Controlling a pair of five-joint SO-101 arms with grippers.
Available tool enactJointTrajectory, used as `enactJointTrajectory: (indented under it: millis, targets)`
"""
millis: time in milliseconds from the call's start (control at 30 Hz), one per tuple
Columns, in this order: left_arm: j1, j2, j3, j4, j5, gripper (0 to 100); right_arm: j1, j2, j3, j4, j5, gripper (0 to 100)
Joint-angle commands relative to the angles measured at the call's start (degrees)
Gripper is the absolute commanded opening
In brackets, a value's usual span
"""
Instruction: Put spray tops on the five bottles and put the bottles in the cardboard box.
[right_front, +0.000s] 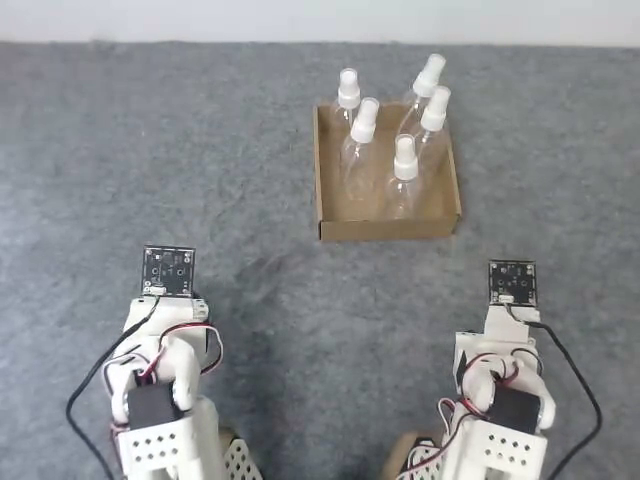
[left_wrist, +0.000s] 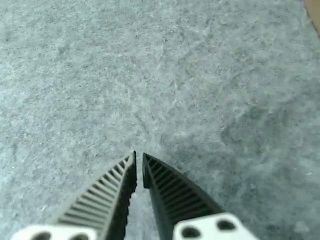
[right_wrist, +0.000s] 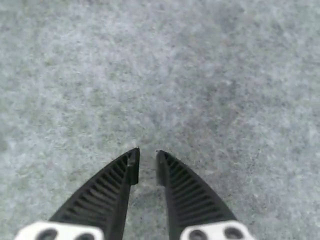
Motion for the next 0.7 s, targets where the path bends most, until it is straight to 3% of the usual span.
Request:
enactJointTrajectory:
  millis: [0,433,500,667]
  targets:
    - [-0.1,0.4,-0.4,-0.2,-0.4,1,0.4,-0.7,1.3,0.4,0.6,0.7]
    - [-0.2,0.4,-0.4,0.1,-0.4,1,0.0,-1.0,1.3,-0.2,0.9,0.6]
    - [-0.2,0.4,-0.4,0.1,-0.4,1,0.0,-1.0,1.3,-3.4,5.4,0.6]
    - [-0.2,0.4,-0.4,0.1,-0.4,1,0.4,-1.0,1.3,-9.7,26.0,0.6]
